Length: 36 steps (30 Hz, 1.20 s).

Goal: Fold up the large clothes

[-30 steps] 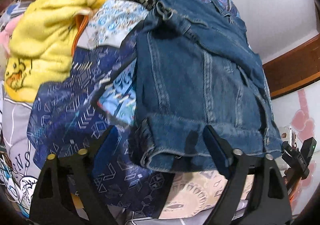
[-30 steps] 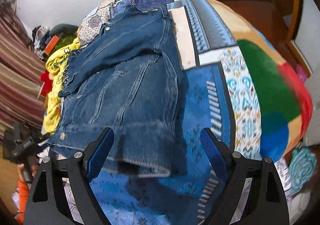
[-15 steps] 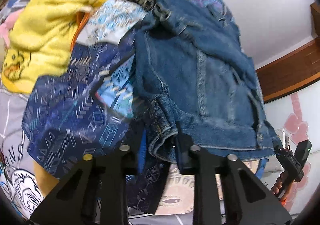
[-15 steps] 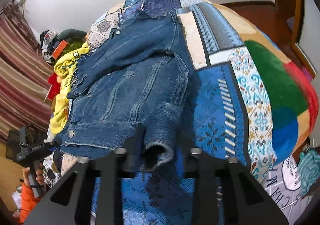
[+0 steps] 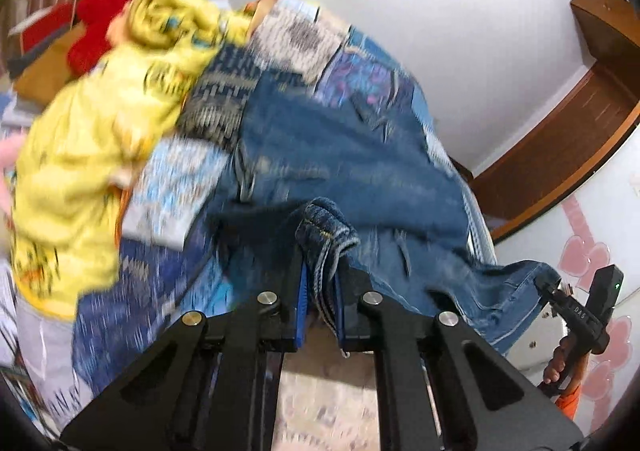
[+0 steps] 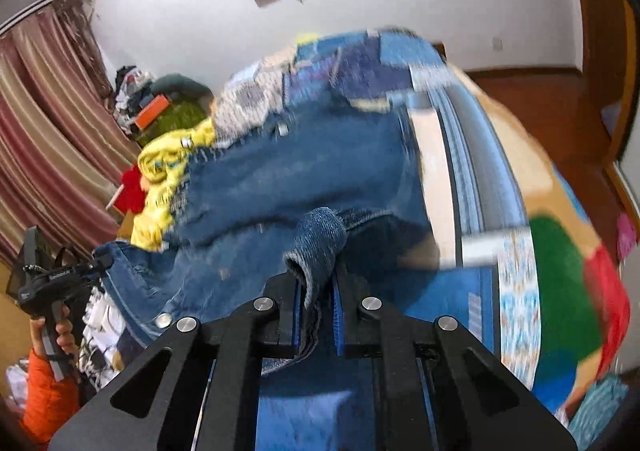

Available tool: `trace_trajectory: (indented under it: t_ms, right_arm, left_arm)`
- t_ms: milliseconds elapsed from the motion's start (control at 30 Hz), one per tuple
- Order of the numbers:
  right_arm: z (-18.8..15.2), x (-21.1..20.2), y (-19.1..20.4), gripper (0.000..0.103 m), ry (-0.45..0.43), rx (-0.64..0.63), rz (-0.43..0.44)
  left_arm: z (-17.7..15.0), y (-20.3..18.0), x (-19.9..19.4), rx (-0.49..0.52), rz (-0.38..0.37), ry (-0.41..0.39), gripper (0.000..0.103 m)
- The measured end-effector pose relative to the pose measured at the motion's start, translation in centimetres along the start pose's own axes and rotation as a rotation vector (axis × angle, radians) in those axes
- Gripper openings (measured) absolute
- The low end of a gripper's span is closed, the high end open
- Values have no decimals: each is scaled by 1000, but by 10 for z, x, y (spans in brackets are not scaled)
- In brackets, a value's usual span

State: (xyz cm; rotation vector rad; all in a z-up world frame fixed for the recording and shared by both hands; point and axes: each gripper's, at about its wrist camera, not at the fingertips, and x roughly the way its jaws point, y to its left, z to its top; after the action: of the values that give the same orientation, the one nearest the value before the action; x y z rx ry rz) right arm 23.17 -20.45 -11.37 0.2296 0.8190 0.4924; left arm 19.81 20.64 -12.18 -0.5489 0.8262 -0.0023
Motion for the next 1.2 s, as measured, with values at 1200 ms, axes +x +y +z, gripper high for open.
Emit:
trace_trajectory:
  t_ms: [1200]
  right_arm:
    - [159,251,-73,18,177,69,-192]
  left_arm:
    - [178,40,263,-43,252,69,15]
